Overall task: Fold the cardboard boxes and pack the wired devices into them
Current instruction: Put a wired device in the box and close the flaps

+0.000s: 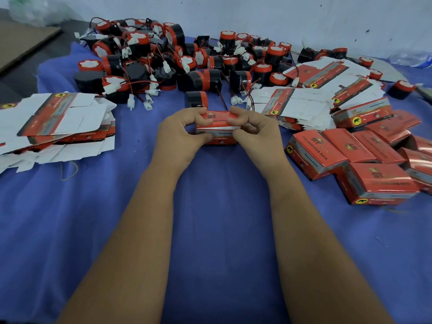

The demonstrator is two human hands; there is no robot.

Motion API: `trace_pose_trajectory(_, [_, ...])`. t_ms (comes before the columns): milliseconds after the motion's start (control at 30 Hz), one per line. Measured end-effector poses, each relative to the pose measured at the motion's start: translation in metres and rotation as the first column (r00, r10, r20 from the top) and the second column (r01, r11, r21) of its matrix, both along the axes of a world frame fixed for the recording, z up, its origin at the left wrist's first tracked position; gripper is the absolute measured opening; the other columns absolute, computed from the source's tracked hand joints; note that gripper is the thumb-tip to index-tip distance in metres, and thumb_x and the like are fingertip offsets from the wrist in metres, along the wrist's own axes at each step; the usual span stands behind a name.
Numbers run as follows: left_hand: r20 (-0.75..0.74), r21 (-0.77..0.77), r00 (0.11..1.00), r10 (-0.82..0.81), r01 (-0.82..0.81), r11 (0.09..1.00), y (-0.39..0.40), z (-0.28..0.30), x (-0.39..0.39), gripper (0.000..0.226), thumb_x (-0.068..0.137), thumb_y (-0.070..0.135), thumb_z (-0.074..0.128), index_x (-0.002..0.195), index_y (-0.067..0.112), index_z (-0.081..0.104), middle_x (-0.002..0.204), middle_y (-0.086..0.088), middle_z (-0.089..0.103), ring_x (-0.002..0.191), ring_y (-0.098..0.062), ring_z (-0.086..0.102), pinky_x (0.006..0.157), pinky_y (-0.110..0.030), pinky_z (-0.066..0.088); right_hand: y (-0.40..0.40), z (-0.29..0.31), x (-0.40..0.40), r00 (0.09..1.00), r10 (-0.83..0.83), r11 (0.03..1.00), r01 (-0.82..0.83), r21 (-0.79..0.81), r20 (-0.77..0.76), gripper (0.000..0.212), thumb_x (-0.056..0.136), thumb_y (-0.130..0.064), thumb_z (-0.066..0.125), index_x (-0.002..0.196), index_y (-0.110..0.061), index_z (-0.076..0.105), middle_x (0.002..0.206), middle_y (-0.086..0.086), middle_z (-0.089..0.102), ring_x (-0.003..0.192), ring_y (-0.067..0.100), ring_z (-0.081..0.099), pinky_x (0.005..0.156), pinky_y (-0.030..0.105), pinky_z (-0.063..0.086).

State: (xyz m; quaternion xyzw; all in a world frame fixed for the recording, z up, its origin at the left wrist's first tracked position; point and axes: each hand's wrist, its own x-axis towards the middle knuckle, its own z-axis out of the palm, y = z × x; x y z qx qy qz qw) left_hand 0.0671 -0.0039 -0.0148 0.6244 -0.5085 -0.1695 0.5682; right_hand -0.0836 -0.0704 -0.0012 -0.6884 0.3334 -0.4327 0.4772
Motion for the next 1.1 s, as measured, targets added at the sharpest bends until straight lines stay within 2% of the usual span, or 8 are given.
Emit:
trace_pose_trajectory(167, [0.030, 0.007, 0.999, 0.039, -0.039, 0.999, 0.001, -0.001, 0.000, 0.019, 0.077, 0.001, 0.079, 0.088, 0.013, 0.069, 0.124, 0.006, 0.064, 0.121, -0.012, 0.058, 0.101, -0.029, 0.049, -0.005, -0.004, 0.000, 0.993, -0.052, 0.997, 0.047, -0.055, -0.104, 0.026, 0.081, 0.015, 0.051, 0.083, -0.005, 0.067, 0.131, 0.004, 0.060, 0.123, 0.012, 0.052, 0.099, 0.029, 0.049])
trace_pose_trajectory(367, [0.042, 0.059, 0.997, 0.066, -0.069, 0.996, 0.004, 0.002, -0.004, 0.022, 0.081, 0.012, 0.079, 0.083, 0.032, 0.070, 0.127, 0.009, 0.066, 0.117, -0.006, 0.059, 0.100, -0.033, 0.051, -0.001, -0.002, 0.005, 0.972, -0.127, 0.980, 0.092, -0.176, -0.198, 0.015, 0.083, 0.005, 0.053, 0.085, -0.001, 0.067, 0.127, 0.000, 0.061, 0.118, 0.013, 0.049, 0.092, 0.022, 0.046])
trace_pose_trajectory(500, [-0.116, 0.004, 0.992, 0.040, -0.039, 0.999, 0.012, 0.011, -0.011, 0.016, 0.098, 0.035, 0.056, 0.098, 0.037, 0.071, 0.115, 0.018, 0.068, 0.100, -0.006, 0.067, 0.087, -0.036, 0.057, 0.014, 0.004, 0.011, 0.809, -0.476, 0.703, 0.114, -0.702, -0.345, 0.011, 0.079, -0.015, 0.058, 0.078, -0.005, 0.062, 0.116, 0.004, 0.065, 0.114, 0.027, 0.052, 0.101, 0.037, 0.030])
trace_pose_trajectory(633, [-0.436, -0.012, 0.900, 0.011, -0.018, 1.000, 0.010, 0.020, -0.007, 0.041, 0.106, 0.050, 0.024, 0.133, 0.039, 0.052, 0.123, 0.009, 0.065, 0.067, -0.013, 0.068, 0.059, -0.029, 0.051, 0.027, 0.015, 0.021, 0.798, -0.565, 0.457, 0.092, -0.885, -0.209, 0.016, 0.081, -0.018, 0.054, 0.080, -0.007, 0.065, 0.104, 0.009, 0.067, 0.096, 0.032, 0.059, 0.090, 0.041, 0.036])
trace_pose_trajectory(700, [-0.464, 0.017, 0.883, -0.074, 0.092, 0.996, 0.011, 0.019, -0.005, 0.055, 0.105, 0.055, 0.015, 0.118, 0.037, 0.065, 0.095, 0.000, 0.075, 0.065, -0.013, 0.066, 0.064, -0.032, 0.051, 0.035, 0.019, 0.029, 0.835, -0.514, 0.407, 0.036, -0.913, -0.196, 0.016, 0.081, -0.016, 0.055, 0.082, -0.006, 0.067, 0.097, 0.010, 0.067, 0.087, 0.032, 0.059, 0.084, 0.041, 0.038])
trace_pose_trajectory(833, [-0.511, -0.009, 0.843, -0.169, 0.192, 0.981, 0.011, 0.010, -0.007, 0.069, 0.106, 0.052, 0.024, 0.061, 0.035, 0.074, 0.065, 0.010, 0.069, 0.072, 0.000, 0.068, 0.071, -0.018, 0.054, 0.048, 0.018, 0.044, 0.888, -0.366, 0.474, -0.080, -0.877, -0.279, 0.019, 0.084, -0.012, 0.051, 0.086, -0.002, 0.068, 0.094, 0.014, 0.065, 0.083, 0.032, 0.058, 0.075, 0.043, 0.044])
trace_pose_trajectory(1000, [-0.750, -0.148, 0.595, -0.290, 0.277, 0.949, 0.004, 0.013, -0.004, 0.067, 0.103, 0.057, 0.020, 0.091, 0.023, 0.077, 0.088, 0.007, 0.075, 0.093, -0.007, 0.071, 0.079, -0.024, 0.055, 0.053, 0.010, 0.054, 0.970, -0.021, 0.833, -0.117, -0.541, -0.242, 0.033, 0.092, -0.003, 0.050, 0.124, -0.002, 0.057, 0.132, 0.015, 0.048, 0.121, 0.028, 0.046, 0.096, 0.043, 0.045])
trace_pose_trajectory(1100, [-0.783, -0.157, 0.544, -0.303, 0.300, 0.941, -0.001, 0.017, -0.006, 0.073, 0.099, 0.064, 0.011, 0.126, 0.016, 0.059, 0.119, -0.006, 0.071, 0.116, -0.019, 0.065, 0.099, -0.036, 0.052, 0.056, 0.008, 0.060, 0.993, -0.052, 0.952, 0.018, -0.307, -0.104, 0.046, 0.093, -0.010, 0.054, 0.138, -0.009, 0.045, 0.145, 0.009, 0.037, 0.137, 0.022, 0.031, 0.113, 0.041, 0.031])
